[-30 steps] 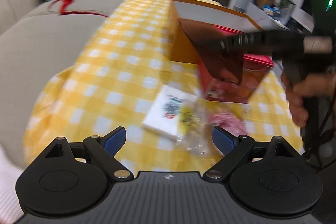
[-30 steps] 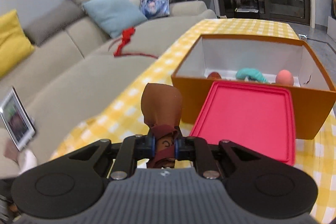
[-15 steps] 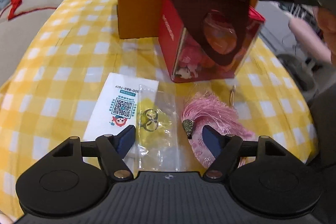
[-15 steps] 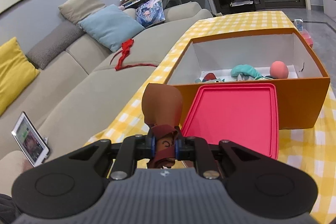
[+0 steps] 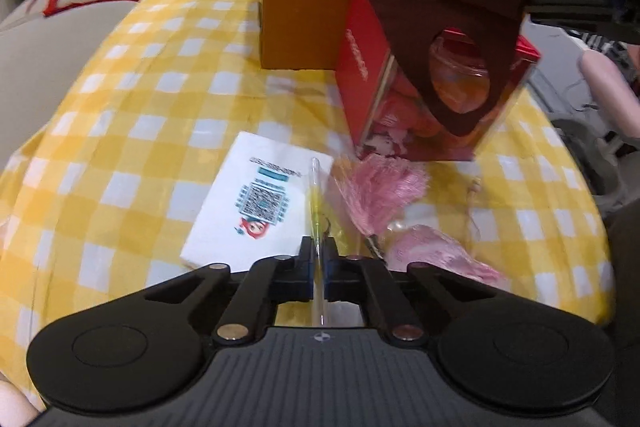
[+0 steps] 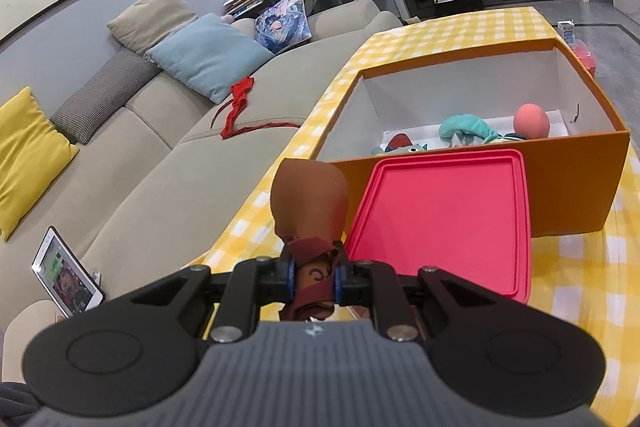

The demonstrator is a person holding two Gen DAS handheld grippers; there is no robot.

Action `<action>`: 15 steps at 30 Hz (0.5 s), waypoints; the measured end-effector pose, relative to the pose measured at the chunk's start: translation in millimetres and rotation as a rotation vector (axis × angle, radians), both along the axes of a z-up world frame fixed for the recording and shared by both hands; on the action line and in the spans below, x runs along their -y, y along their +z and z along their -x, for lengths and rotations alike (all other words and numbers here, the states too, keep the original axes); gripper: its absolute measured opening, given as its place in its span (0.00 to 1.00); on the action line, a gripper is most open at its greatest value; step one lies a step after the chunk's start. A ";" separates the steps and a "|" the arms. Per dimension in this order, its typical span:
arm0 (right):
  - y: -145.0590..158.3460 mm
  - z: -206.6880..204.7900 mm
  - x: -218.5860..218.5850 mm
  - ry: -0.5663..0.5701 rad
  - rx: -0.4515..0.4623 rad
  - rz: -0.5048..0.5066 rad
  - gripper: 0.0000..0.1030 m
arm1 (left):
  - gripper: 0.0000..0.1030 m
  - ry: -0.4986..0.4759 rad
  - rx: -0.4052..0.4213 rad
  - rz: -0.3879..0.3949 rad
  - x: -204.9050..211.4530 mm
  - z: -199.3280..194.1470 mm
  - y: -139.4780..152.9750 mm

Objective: Organize soft objects
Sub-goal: 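Grasp the clear plastic bag with the left tool while the right tool holds the brown pouch, then carry the clear bag with the left tool while the right tool carries the brown pouch into the box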

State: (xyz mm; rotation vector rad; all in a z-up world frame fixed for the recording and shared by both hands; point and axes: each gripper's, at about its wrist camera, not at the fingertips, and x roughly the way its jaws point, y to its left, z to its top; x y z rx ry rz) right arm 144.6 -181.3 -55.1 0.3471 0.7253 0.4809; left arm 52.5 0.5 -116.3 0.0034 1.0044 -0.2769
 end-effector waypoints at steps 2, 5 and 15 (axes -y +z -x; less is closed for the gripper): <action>0.4 0.3 1.4 -0.005 0.001 -0.001 0.15 | 0.01 0.003 0.004 0.049 -6.9 5.7 7.8; 0.3 -0.4 4.2 -0.013 -0.003 -0.007 0.15 | 0.00 0.011 0.026 0.072 -16.0 12.8 20.4; 5.1 1.2 12.3 -0.011 0.012 -0.028 0.15 | 0.00 0.036 0.069 0.146 -43.4 17.3 44.0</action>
